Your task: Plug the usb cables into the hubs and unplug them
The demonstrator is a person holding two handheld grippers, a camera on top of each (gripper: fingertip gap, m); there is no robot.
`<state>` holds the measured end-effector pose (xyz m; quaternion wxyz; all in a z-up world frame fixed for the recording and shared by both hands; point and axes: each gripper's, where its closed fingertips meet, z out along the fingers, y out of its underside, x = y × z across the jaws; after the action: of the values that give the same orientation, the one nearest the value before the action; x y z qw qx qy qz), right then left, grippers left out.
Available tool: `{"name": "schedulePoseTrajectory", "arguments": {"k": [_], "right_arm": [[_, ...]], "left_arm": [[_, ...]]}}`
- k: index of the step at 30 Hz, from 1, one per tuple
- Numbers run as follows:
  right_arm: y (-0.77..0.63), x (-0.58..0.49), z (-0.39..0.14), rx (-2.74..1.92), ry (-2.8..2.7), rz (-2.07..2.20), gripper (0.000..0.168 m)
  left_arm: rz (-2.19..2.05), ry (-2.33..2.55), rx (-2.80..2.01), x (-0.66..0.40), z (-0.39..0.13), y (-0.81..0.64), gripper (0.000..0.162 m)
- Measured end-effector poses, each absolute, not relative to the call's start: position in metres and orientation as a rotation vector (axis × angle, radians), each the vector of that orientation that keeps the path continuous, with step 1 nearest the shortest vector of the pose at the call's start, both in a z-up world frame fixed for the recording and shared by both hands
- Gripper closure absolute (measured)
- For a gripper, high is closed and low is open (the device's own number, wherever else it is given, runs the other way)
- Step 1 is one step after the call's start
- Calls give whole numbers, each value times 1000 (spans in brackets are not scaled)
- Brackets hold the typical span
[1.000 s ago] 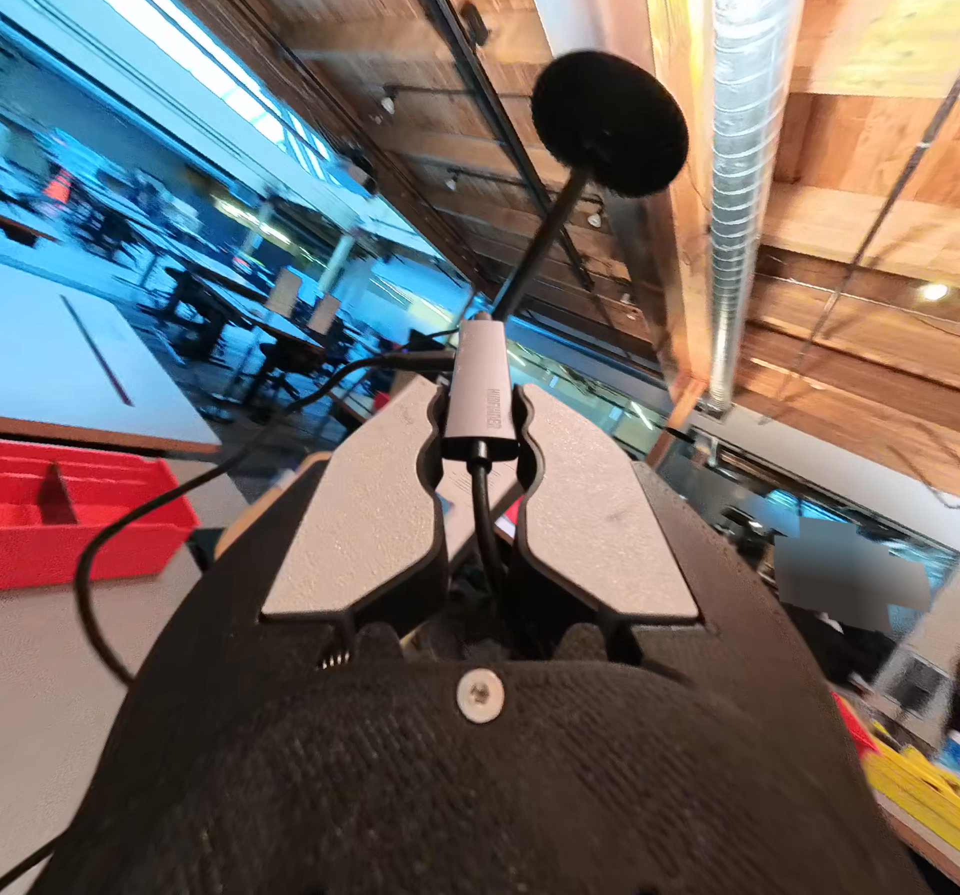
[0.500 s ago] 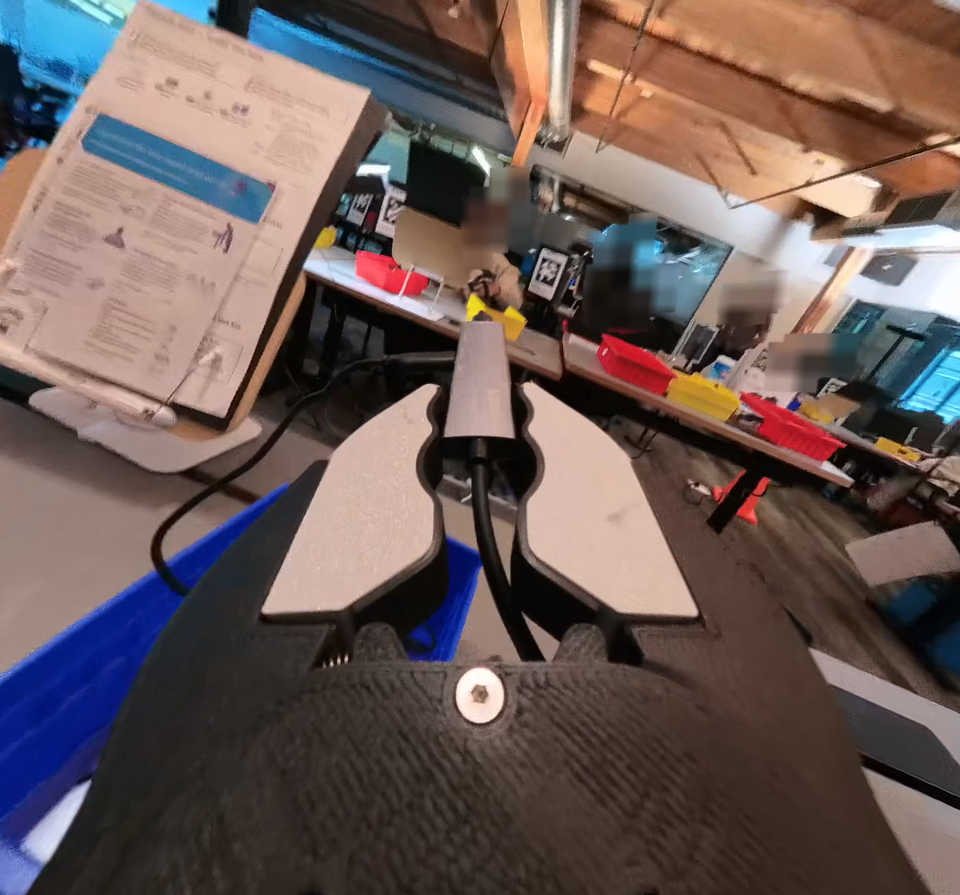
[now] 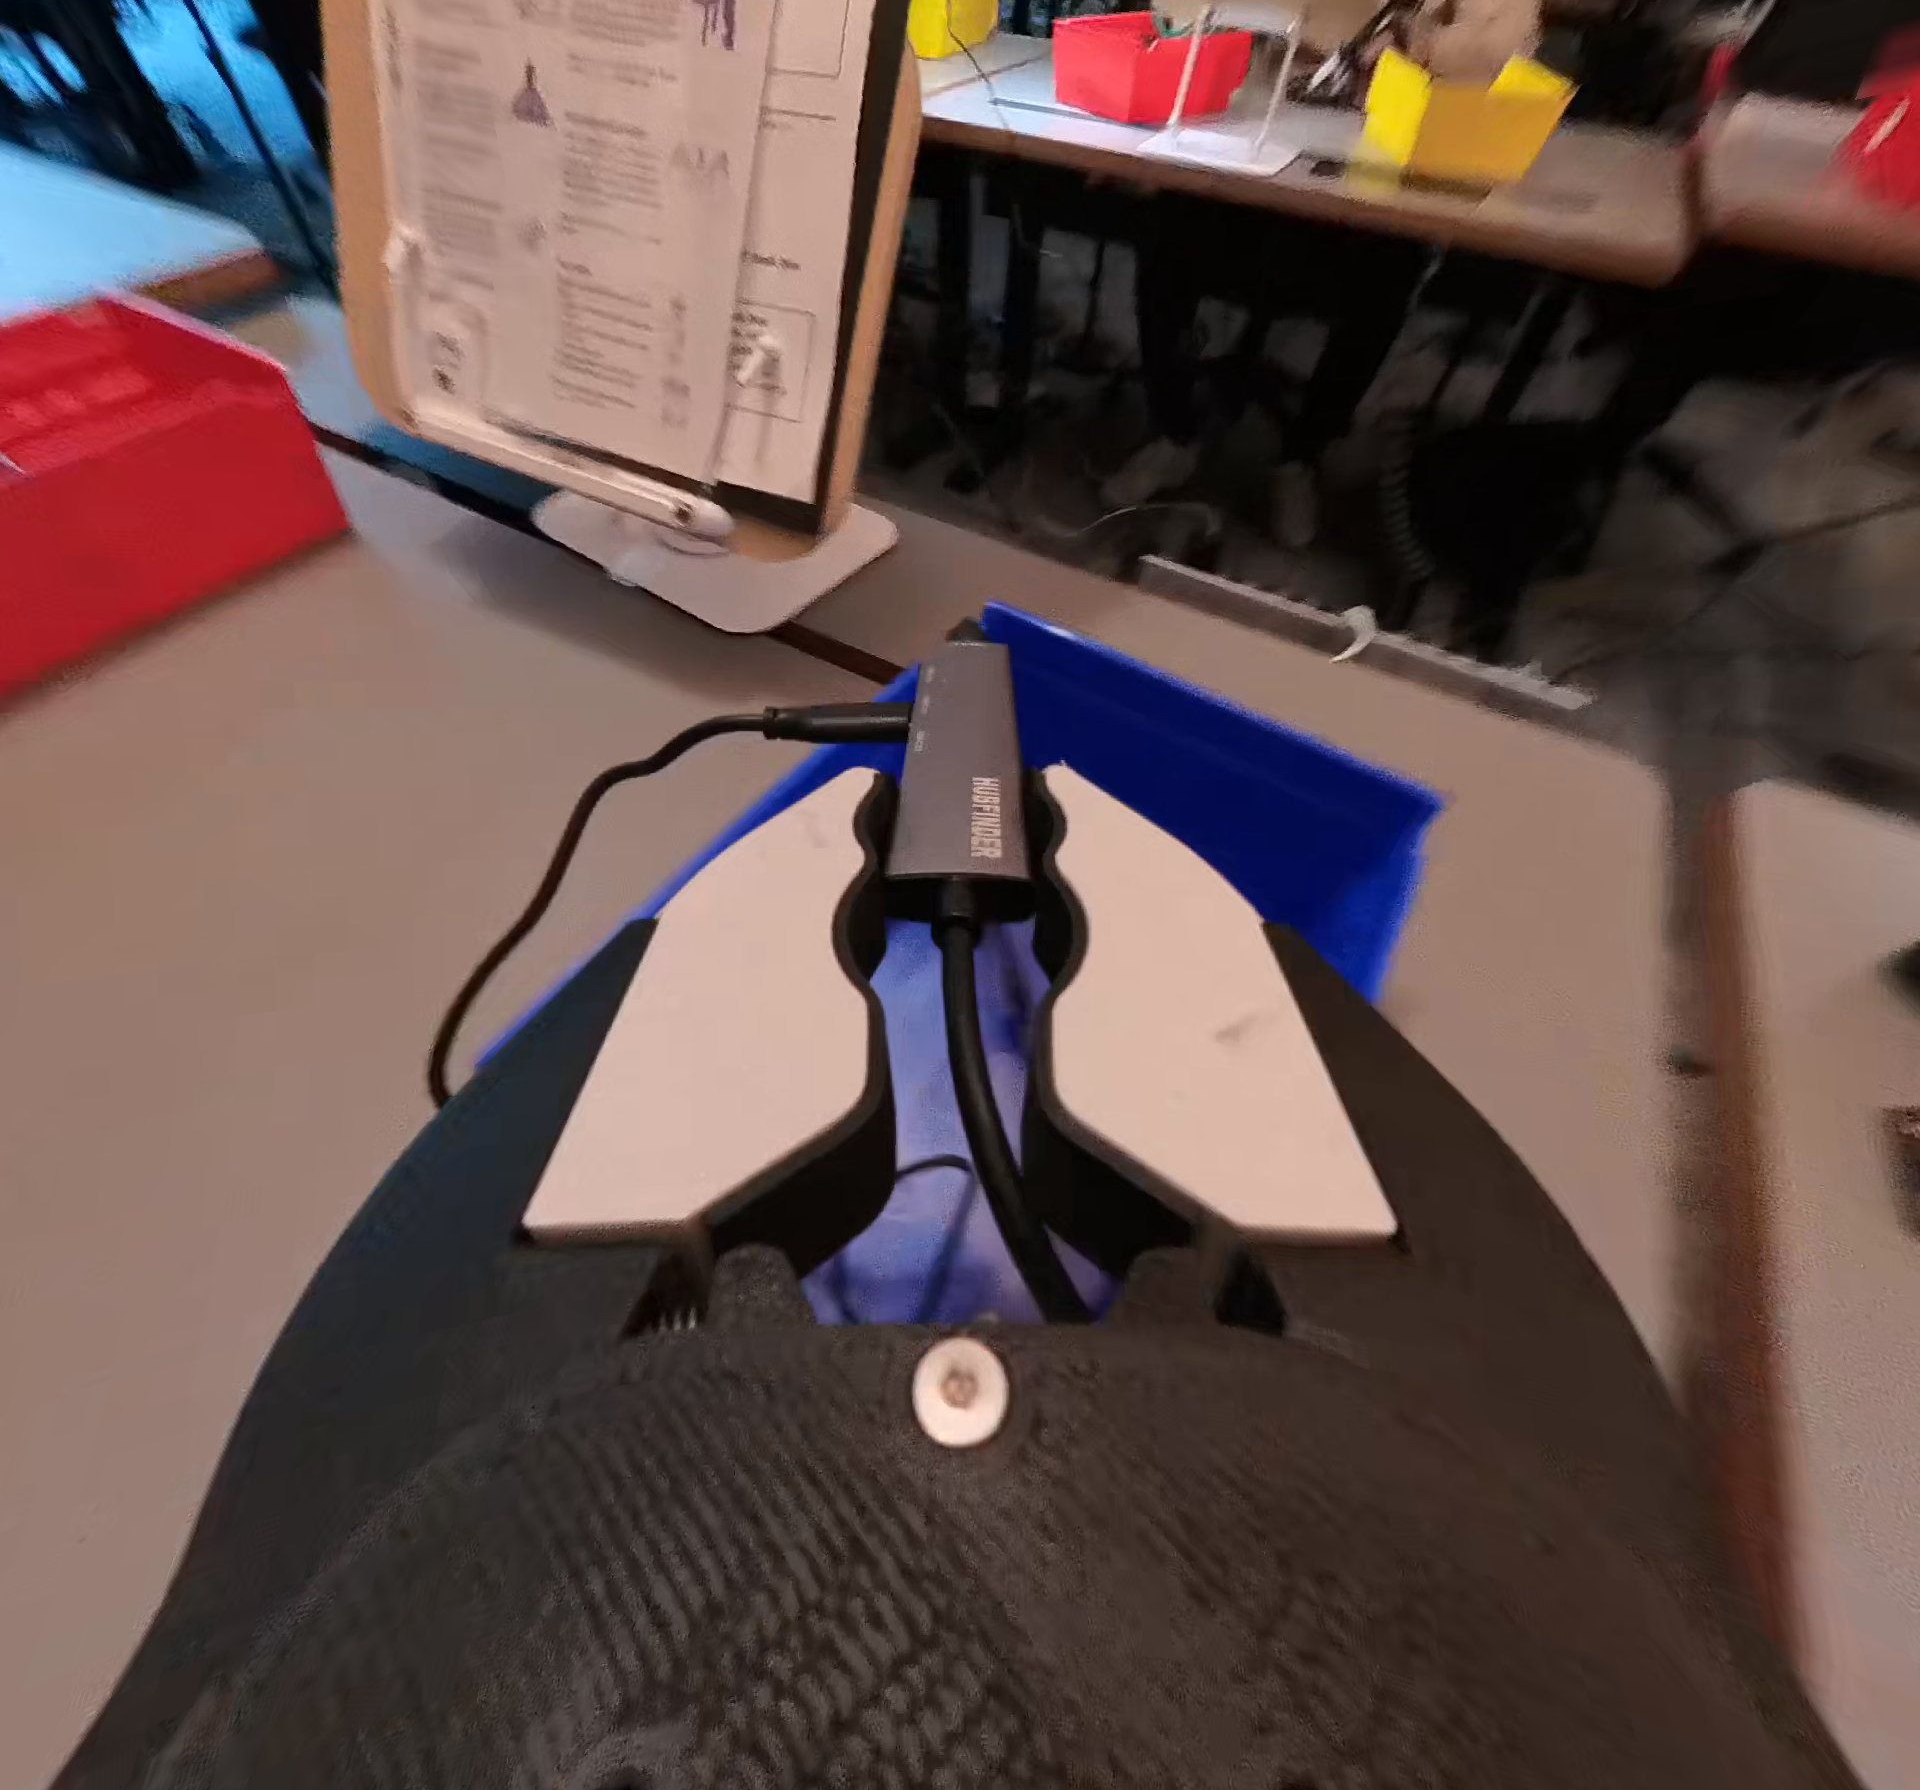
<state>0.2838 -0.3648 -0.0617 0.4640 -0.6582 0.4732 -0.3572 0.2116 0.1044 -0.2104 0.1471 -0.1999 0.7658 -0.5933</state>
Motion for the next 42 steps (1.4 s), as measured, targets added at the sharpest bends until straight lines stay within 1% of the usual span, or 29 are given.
{"name": "schedulePoseTrajectory", "arguments": {"k": [5, 7, 10, 15, 19, 22, 25, 31, 37, 39, 41, 42], "right_arm": [[-361, 303, -90, -1381, 1334, -595, 143], [-363, 308, -94, -1270, 1363, -496, 143], [-360, 309, -68, -1056, 1331, -335, 143], [-352, 303, -13, -1017, 1193, -358, 144], [-357, 305, 5, -970, 1174, -342, 144], [-369, 314, -23, -1032, 1270, -403, 144], [-385, 316, -55, -981, 1343, -412, 143], [-426, 297, -83, -793, 1418, -502, 144], [-410, 295, -92, -567, 1363, -235, 143], [-404, 299, -105, -710, 1427, -301, 143], [-415, 300, -136, -1025, 1581, -532, 143], [-423, 298, -147, -1144, 1655, -622, 138]], "left_arm": [[-1675, 2254, -574, 211, -216, 101, 135], [-1653, 2264, -568, 211, -218, 100, 135], [-1632, 2260, -530, 208, -218, 99, 135], [-1609, 2259, -488, 205, -219, 97, 137], [-1577, 2318, -503, 206, -225, 94, 137], [-1553, 2347, -491, 205, -229, 92, 137], [-1540, 2354, -468, 203, -230, 91, 138], [-1568, 2340, -460, 202, -227, 92, 140], [-1550, 2391, -480, 202, -232, 90, 140], [-1531, 2401, -470, 202, -234, 89, 140], [-1514, 2401, -457, 201, -235, 89, 140], [-1508, 2399, -451, 201, -235, 89, 140]]}}
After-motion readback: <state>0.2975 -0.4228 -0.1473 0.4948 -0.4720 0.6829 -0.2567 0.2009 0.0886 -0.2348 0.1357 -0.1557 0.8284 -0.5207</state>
